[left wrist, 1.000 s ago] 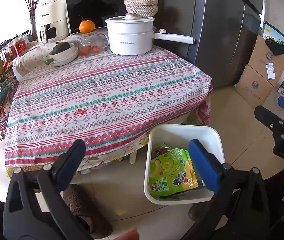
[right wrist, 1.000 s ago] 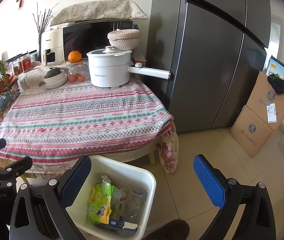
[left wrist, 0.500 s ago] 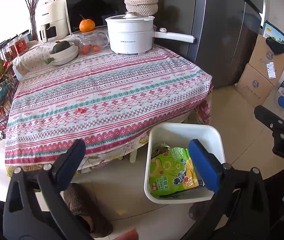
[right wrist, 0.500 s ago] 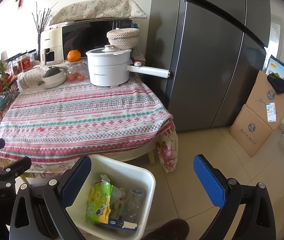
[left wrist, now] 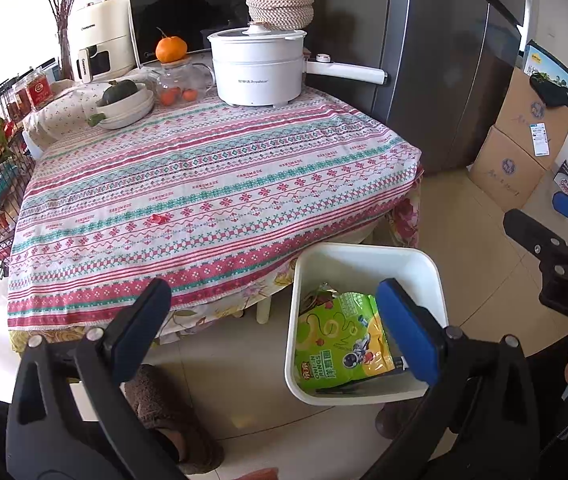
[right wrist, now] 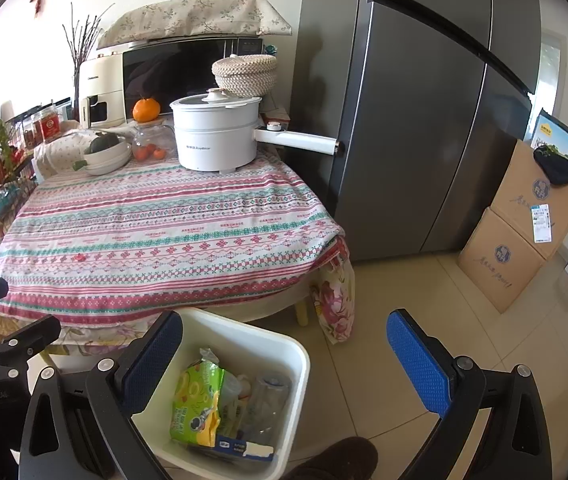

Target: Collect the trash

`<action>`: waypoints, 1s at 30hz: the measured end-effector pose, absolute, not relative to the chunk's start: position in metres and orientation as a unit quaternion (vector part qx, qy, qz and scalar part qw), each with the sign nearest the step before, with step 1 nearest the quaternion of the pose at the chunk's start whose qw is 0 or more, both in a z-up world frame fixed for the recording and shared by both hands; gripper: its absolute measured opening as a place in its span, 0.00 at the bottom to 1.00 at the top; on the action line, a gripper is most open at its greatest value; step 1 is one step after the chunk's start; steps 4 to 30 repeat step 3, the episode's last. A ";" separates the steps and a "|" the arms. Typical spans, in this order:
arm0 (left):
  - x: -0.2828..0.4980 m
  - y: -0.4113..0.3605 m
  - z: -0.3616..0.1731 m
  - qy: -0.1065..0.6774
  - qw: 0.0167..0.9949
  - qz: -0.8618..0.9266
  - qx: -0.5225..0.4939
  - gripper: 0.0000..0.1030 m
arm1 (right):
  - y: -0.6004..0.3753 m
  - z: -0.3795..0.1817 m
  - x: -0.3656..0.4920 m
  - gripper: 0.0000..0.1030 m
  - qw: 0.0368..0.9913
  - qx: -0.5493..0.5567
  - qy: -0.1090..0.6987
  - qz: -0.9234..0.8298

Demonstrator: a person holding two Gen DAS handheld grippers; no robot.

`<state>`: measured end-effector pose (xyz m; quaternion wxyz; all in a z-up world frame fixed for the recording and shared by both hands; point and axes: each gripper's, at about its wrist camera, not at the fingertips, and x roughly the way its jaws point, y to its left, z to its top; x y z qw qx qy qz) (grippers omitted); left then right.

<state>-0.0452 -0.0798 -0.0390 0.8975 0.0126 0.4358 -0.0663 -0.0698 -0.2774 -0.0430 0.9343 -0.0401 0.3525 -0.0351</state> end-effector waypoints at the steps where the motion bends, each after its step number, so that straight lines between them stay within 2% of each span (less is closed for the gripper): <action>1: -0.045 -0.079 -0.039 0.437 0.897 -0.068 0.010 0.99 | -0.277 -0.043 -0.070 1.00 0.934 -0.040 0.352 -0.035; 30: -0.044 -0.075 -0.037 0.438 0.896 -0.073 -0.001 0.99 | -0.277 -0.043 -0.070 1.00 0.935 -0.039 0.352 -0.034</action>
